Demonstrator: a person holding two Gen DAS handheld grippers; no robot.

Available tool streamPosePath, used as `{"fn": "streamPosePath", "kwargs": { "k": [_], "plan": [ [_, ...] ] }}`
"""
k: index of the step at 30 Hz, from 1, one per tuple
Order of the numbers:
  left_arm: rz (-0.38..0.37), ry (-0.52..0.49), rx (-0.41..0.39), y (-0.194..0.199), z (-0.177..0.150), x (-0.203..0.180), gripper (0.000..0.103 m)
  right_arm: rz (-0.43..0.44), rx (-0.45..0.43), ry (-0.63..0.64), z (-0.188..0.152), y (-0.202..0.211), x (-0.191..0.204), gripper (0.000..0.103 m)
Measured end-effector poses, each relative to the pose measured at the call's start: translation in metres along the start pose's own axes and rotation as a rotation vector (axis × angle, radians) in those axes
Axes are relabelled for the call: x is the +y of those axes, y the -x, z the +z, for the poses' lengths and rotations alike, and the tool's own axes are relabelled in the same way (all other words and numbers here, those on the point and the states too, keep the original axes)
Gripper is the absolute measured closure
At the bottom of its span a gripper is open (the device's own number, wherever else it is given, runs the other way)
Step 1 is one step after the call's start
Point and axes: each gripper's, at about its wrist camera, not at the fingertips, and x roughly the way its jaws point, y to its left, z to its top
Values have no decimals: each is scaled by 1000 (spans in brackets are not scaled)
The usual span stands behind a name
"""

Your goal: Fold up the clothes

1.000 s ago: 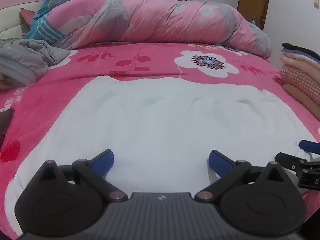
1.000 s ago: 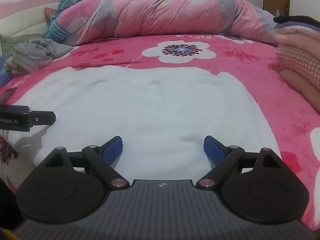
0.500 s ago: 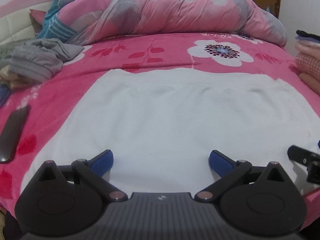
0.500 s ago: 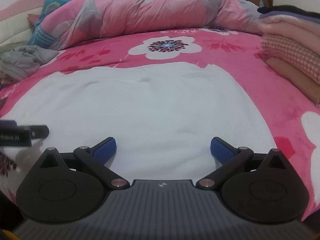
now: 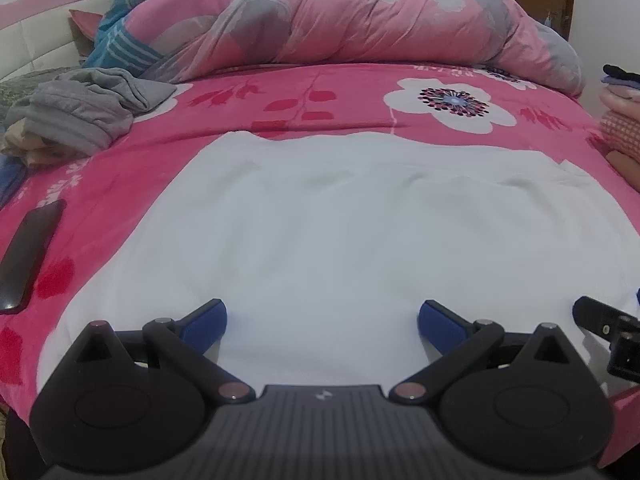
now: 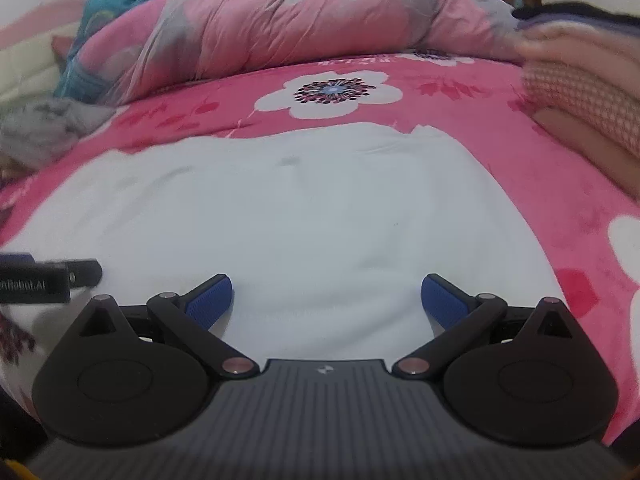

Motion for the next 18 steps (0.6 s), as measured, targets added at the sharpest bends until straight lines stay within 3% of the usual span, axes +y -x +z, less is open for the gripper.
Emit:
{"fn": "streamPosePath", "kwargs": {
  "k": [18],
  "plan": [
    [9, 4, 27, 1, 1, -1, 0, 14, 8, 34, -3, 2, 0, 1]
  ]
}}
